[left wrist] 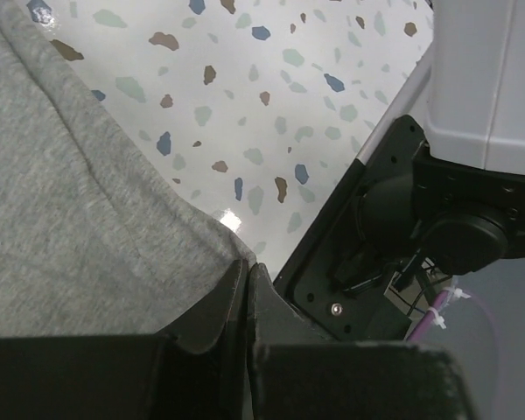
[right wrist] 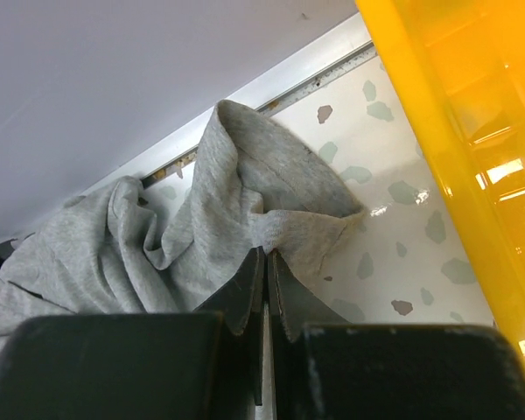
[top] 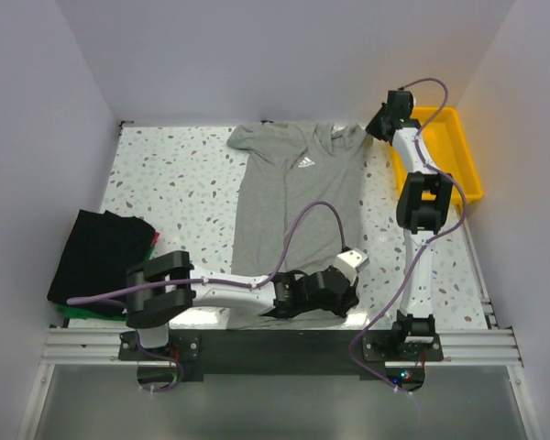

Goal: Fold and stack the t-shirts
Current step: Fold the tshirt

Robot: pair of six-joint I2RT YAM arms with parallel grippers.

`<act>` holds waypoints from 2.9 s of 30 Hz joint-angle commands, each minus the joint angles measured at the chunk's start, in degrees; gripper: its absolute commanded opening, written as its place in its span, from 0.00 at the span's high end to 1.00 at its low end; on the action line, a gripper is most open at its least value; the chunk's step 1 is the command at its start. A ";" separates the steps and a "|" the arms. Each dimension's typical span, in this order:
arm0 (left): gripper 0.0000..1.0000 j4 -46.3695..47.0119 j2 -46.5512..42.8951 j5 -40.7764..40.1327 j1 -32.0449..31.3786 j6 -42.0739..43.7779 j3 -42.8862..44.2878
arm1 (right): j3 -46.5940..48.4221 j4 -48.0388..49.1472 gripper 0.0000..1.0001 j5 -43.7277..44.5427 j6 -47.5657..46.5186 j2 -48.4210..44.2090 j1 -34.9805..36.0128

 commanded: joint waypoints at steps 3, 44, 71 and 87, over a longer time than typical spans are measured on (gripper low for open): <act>1.00 5.88 -3.18 2.15 -1.66 1.48 1.20 | 2.60 3.47 1.00 -2.56 -0.36 -5.15 -0.19; 1.00 5.01 -25.50 -20.61 -8.25 -17.33 -29.12 | 6.11 5.58 1.00 2.01 -9.94 -5.16 15.54; 1.00 -4.75 -28.67 -27.91 -13.17 -26.03 -32.73 | 8.14 8.56 0.97 3.86 -13.02 0.47 23.36; 1.00 -6.86 -28.06 -29.14 -14.14 -29.19 -33.52 | 8.23 11.82 0.95 3.68 -13.01 1.61 25.38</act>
